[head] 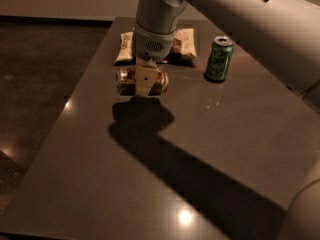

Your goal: Move orange can near brown chip bag

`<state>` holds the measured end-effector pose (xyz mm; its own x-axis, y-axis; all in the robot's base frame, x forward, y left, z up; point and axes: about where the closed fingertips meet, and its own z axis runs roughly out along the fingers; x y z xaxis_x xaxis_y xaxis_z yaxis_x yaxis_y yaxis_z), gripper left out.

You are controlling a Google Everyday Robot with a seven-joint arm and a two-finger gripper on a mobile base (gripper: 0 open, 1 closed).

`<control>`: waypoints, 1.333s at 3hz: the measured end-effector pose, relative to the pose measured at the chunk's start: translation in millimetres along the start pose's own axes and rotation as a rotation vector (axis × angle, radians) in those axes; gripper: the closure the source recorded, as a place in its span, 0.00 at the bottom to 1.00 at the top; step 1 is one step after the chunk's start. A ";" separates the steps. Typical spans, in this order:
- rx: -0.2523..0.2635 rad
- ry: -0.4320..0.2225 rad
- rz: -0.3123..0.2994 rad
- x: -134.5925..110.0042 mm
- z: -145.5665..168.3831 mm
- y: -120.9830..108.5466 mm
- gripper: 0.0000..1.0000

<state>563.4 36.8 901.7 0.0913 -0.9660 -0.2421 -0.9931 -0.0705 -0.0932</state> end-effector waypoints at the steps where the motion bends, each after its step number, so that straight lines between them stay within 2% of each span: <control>1: 0.057 0.041 0.071 -1.3 2.3 -10.5 1.00; 2: 0.084 0.062 0.118 -2.2 2.1 -19.0 1.00; 4: 0.107 0.088 0.168 -15.4 7.3 -52.7 1.00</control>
Offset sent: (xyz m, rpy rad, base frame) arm 0.0320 0.0040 0.0062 -0.0604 -0.0651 -0.2114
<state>614.9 57.2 903.4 -0.0862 -0.9802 -0.1783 -0.9801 0.1156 -0.1616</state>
